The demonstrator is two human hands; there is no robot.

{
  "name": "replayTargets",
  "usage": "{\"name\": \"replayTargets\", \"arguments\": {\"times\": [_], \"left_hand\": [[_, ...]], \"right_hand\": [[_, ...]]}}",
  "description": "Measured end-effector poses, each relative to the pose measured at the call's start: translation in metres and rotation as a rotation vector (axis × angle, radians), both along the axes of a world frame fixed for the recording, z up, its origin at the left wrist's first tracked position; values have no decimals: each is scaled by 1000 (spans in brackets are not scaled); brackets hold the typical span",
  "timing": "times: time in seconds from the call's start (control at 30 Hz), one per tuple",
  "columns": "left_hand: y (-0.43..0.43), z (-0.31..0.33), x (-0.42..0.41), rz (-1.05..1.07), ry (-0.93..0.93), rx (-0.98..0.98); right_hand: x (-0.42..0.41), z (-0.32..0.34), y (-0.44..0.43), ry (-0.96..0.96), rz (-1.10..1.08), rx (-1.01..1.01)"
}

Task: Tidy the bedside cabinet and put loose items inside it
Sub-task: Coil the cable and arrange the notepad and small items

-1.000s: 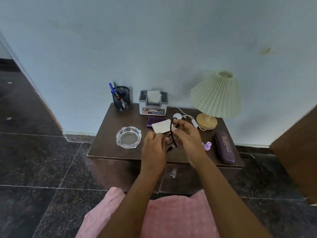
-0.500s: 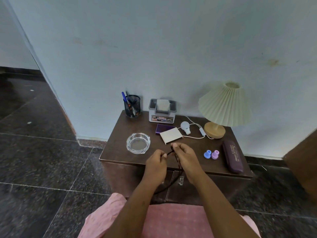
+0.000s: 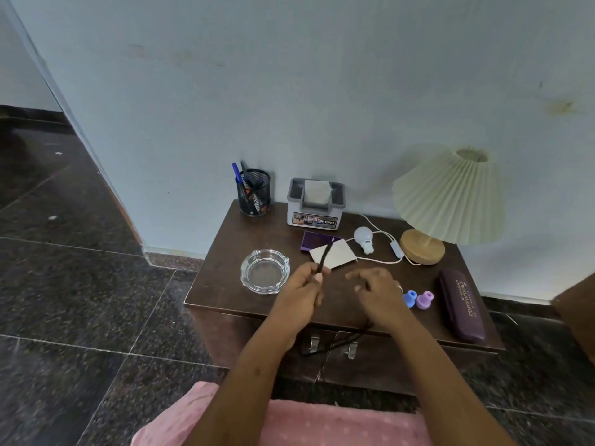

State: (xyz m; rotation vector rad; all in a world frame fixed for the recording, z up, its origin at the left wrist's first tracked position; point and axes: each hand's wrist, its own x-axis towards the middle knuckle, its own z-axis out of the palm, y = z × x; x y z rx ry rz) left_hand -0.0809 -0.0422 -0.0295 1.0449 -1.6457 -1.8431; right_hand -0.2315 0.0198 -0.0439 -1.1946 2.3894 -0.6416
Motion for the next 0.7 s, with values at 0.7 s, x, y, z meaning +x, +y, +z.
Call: {"name": "replayTargets", "arguments": {"times": [0.7], "left_hand": [[-33,3,20,885,92,-35]], "right_hand": [[26,26,1,-734,108,-69]]}}
